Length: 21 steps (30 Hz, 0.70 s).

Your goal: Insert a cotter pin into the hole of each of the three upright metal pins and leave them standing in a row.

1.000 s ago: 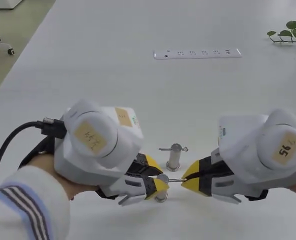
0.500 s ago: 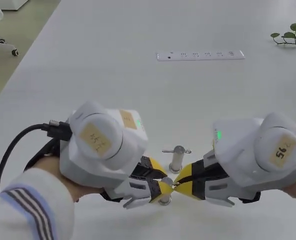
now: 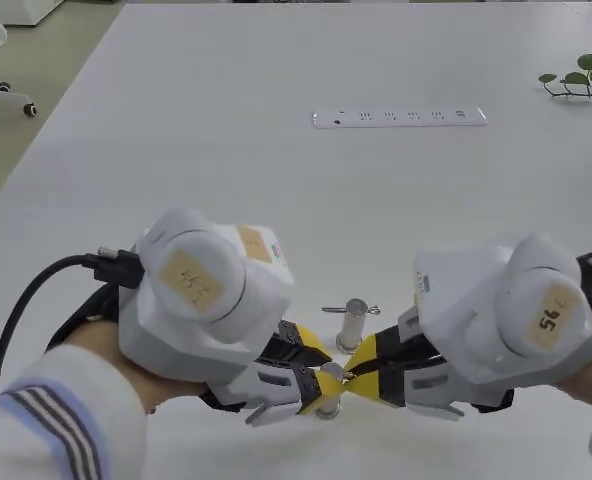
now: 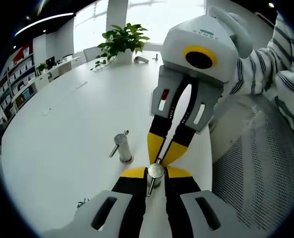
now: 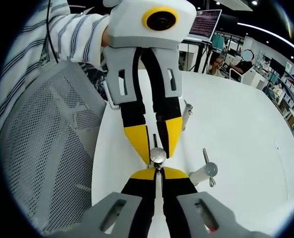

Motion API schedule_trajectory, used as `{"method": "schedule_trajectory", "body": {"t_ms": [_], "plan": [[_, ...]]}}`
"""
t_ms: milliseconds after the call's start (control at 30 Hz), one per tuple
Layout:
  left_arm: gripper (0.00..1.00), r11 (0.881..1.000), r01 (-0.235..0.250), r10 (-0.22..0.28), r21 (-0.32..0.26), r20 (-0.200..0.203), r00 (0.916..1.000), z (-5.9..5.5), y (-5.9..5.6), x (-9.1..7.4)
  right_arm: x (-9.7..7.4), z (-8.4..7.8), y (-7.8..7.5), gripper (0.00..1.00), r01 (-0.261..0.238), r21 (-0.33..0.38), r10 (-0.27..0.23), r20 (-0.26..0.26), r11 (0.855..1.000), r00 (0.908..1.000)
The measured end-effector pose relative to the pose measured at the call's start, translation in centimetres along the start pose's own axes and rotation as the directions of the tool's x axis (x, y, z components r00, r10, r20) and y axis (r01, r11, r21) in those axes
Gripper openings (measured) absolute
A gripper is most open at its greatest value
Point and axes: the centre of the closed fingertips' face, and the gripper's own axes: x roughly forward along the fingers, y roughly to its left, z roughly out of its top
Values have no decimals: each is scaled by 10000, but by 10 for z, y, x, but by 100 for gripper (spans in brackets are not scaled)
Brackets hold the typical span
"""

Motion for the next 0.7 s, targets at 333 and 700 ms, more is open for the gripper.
{"method": "schedule_trajectory", "body": {"t_ms": [333, 700], "plan": [[11, 9985, 104, -112, 534, 145, 9998, -1, -2, -4, 1, 2, 1, 19, 185, 423, -203, 428, 9989, 9989], [26, 9994, 293, -311, 186, 1064, 9938, 0, -14, -16, 7, 1, 3, 25, 104, 1453, -284, 1228, 9893, 9920]]}}
